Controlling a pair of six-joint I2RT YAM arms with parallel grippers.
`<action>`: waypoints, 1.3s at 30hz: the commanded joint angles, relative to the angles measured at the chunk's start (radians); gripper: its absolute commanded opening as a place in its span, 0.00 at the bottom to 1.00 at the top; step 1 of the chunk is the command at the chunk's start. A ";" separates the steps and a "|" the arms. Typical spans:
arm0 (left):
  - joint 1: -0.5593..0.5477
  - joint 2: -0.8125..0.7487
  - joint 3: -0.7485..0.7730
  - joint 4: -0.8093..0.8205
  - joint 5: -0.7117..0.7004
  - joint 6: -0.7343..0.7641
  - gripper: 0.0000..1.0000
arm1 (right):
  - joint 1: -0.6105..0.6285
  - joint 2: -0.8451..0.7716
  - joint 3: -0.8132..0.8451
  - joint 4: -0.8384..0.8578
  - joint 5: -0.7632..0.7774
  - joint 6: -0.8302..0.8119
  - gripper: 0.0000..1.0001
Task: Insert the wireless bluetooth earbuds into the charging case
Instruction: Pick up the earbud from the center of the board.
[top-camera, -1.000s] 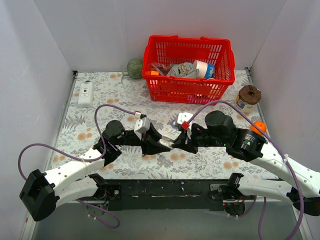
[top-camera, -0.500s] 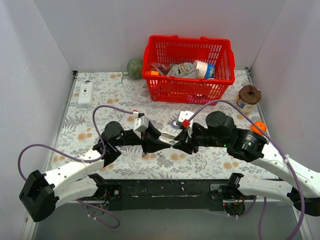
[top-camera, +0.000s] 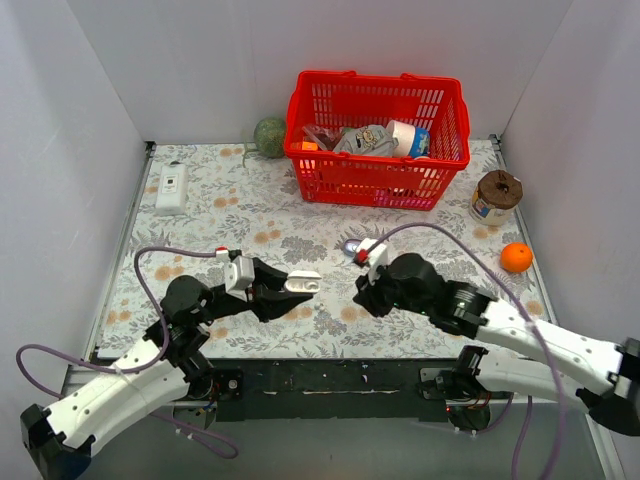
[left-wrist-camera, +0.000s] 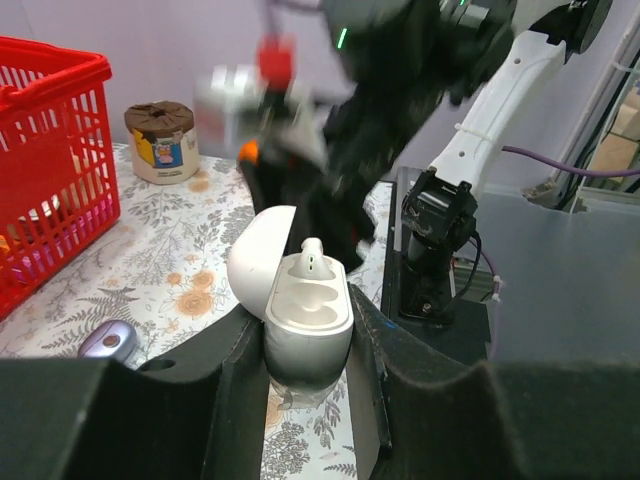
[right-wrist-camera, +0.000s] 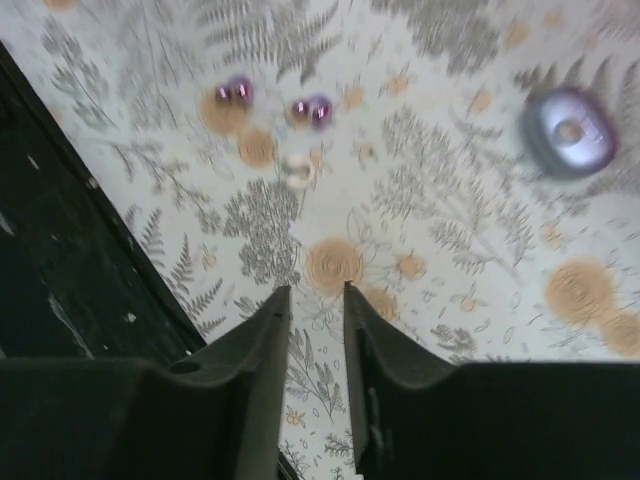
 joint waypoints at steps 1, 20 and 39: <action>-0.004 -0.076 -0.005 -0.121 -0.073 0.009 0.00 | -0.002 0.152 -0.086 0.189 -0.032 0.114 0.28; -0.002 -0.178 -0.025 -0.186 -0.072 -0.008 0.00 | -0.028 0.659 0.058 0.367 -0.117 0.166 0.37; -0.002 -0.181 -0.045 -0.189 -0.062 -0.026 0.00 | -0.028 0.777 0.021 0.425 -0.273 0.191 0.01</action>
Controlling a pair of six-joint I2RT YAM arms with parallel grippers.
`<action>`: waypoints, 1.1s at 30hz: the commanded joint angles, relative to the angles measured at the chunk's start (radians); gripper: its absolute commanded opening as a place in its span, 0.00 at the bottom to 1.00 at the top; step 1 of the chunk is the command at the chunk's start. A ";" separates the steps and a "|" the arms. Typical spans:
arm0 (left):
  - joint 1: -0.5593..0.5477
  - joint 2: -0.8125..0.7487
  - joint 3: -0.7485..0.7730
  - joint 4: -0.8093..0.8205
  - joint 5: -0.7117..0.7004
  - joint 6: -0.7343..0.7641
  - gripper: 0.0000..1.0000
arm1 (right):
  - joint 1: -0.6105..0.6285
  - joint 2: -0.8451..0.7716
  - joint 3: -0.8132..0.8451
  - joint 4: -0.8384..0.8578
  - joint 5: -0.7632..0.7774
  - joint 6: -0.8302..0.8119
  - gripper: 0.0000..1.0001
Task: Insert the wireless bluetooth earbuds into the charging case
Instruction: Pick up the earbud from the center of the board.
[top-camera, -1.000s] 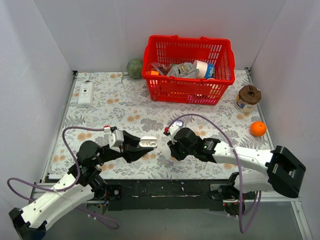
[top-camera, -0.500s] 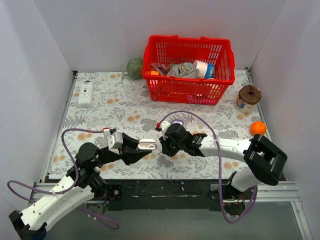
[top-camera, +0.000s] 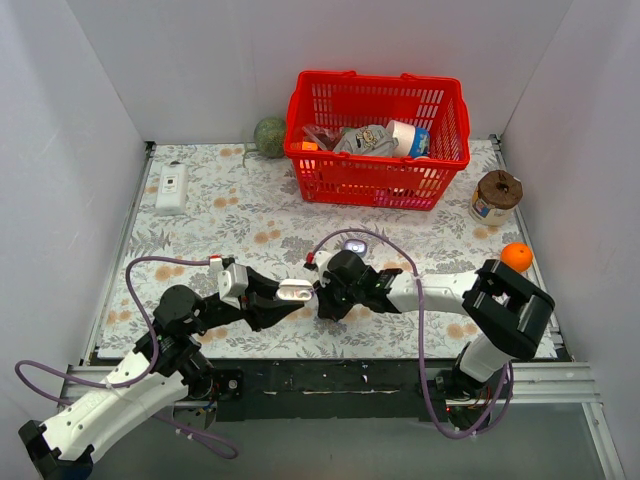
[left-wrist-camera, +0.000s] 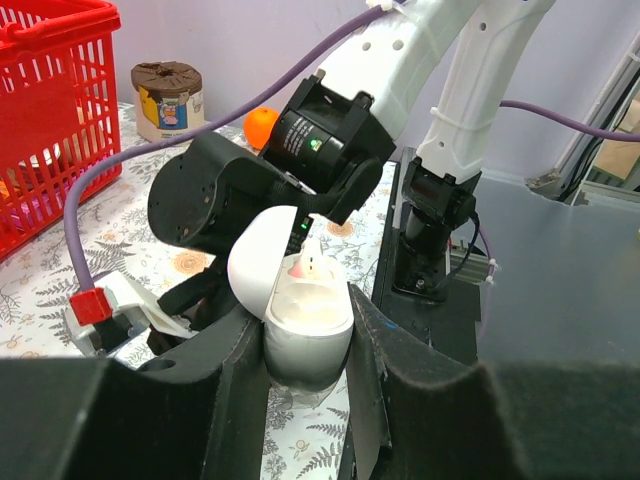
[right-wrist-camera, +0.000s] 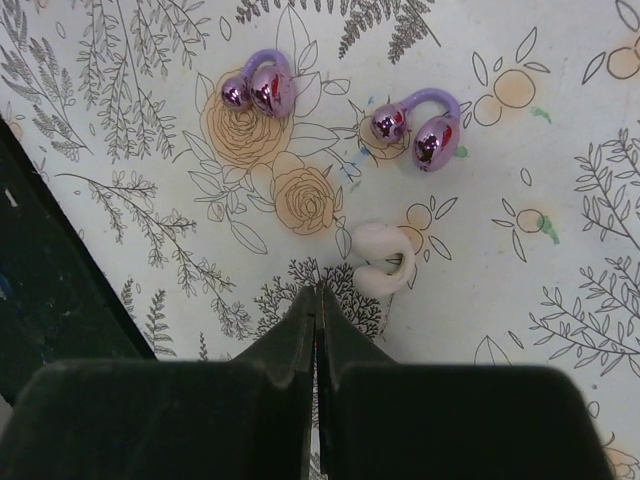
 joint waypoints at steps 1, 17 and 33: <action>-0.002 -0.007 -0.011 0.002 -0.004 -0.010 0.00 | -0.001 0.023 0.012 0.008 0.002 0.008 0.01; -0.002 -0.008 -0.018 0.004 -0.009 -0.007 0.00 | -0.074 0.037 0.021 -0.037 0.095 -0.037 0.01; -0.002 0.001 -0.014 0.002 -0.013 0.000 0.00 | -0.146 0.072 0.093 -0.073 0.117 -0.102 0.02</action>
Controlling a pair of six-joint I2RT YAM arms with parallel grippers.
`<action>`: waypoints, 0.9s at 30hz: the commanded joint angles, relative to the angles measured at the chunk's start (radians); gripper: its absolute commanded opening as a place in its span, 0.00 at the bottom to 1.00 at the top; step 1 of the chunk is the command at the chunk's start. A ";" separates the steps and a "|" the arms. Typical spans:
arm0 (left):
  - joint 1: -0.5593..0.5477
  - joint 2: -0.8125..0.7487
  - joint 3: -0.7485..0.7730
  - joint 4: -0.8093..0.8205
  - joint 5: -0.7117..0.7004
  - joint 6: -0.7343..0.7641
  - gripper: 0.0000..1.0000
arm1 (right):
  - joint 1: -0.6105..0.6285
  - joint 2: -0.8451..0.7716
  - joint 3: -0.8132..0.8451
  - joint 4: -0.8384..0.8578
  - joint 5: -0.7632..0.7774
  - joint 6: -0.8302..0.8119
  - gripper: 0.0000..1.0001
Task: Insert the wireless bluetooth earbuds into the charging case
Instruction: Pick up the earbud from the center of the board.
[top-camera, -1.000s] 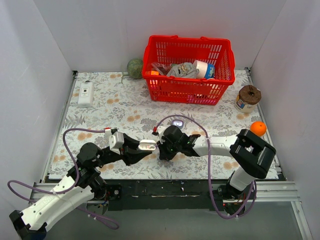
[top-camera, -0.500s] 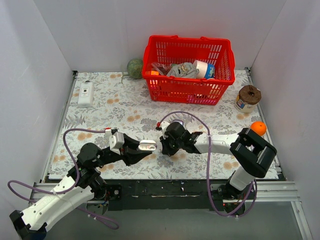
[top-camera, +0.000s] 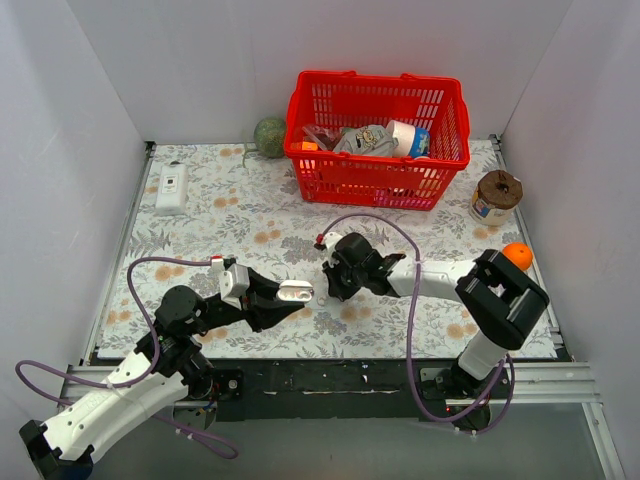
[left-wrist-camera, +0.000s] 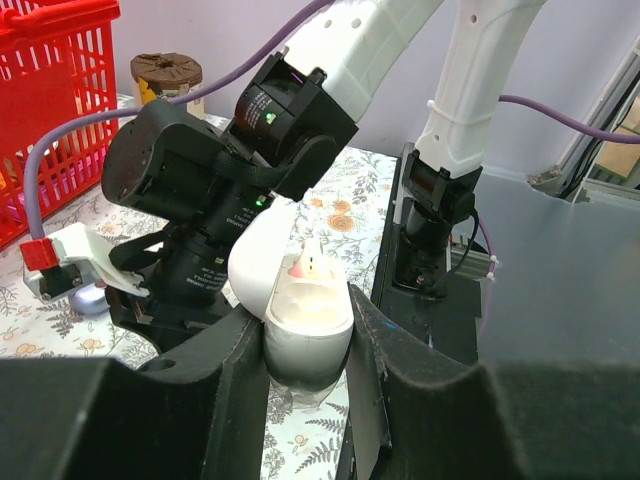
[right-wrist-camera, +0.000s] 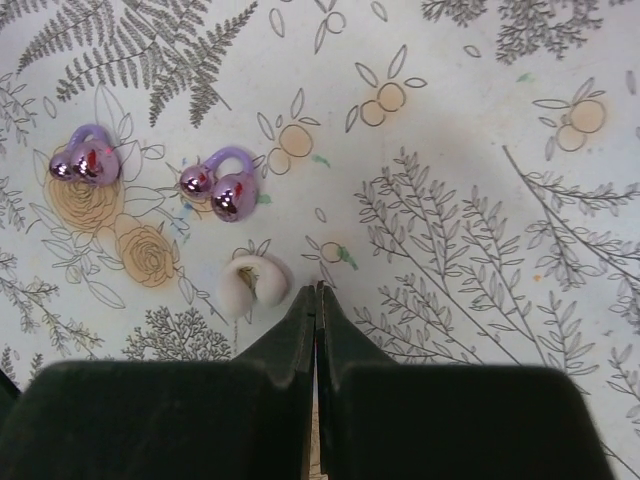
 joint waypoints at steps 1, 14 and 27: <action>-0.002 0.006 0.002 0.001 -0.010 0.006 0.00 | -0.018 -0.007 0.039 -0.043 0.049 -0.026 0.04; -0.002 0.003 0.008 -0.006 -0.007 0.003 0.00 | 0.031 -0.107 -0.012 -0.072 0.021 0.069 0.01; -0.002 0.000 -0.001 -0.004 -0.005 -0.011 0.00 | 0.031 -0.024 -0.011 -0.054 0.023 0.069 0.01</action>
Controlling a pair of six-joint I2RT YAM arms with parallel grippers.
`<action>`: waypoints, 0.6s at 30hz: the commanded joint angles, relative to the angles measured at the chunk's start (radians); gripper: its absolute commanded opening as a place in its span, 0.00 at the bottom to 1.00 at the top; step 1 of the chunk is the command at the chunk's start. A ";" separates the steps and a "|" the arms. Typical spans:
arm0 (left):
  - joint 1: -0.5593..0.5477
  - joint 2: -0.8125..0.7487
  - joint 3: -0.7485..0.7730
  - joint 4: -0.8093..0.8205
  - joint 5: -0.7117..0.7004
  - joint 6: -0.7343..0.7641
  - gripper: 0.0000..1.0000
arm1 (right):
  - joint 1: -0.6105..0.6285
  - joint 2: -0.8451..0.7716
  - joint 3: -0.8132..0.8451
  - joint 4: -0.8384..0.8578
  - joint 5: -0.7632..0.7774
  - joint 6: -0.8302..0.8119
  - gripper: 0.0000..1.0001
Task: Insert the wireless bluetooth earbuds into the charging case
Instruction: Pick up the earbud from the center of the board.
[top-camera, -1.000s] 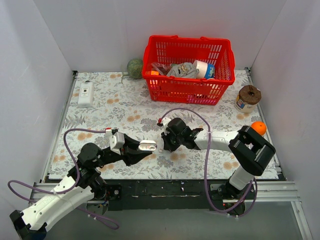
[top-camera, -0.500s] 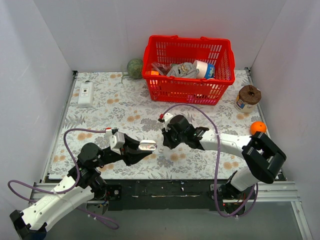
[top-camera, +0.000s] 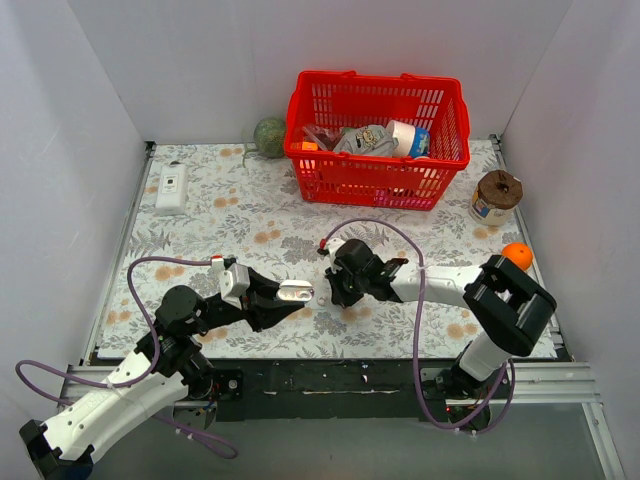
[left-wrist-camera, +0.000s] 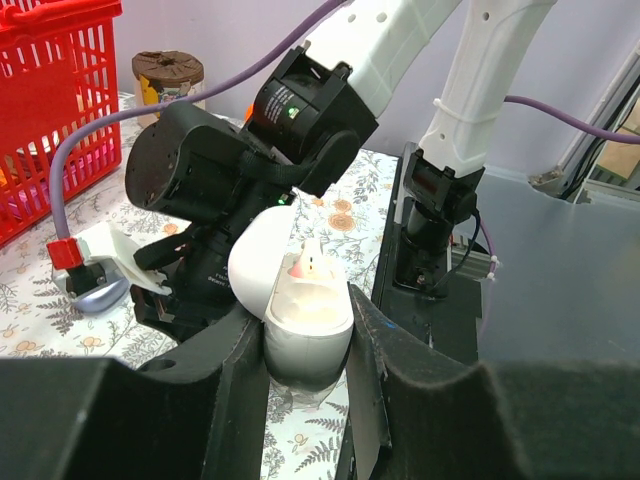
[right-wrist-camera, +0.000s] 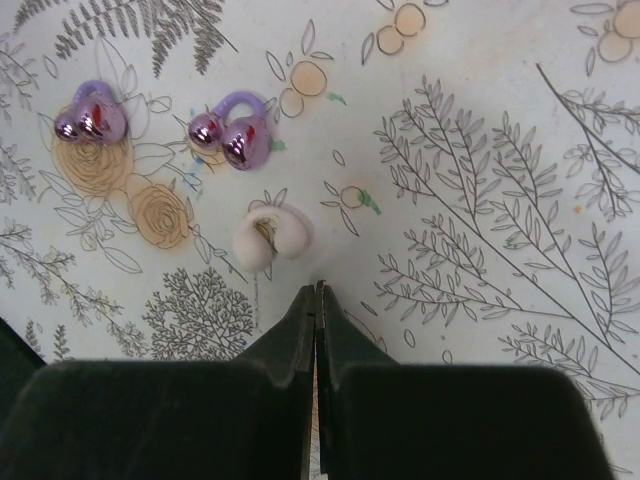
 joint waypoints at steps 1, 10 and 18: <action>-0.002 -0.002 -0.002 -0.001 -0.001 -0.011 0.00 | 0.000 0.046 0.014 0.016 -0.015 -0.008 0.01; -0.004 -0.010 -0.009 -0.001 -0.002 -0.011 0.00 | 0.000 0.088 0.042 0.018 -0.019 -0.049 0.01; -0.002 -0.010 -0.012 0.000 -0.002 -0.007 0.00 | 0.000 0.119 0.083 0.018 -0.022 -0.134 0.01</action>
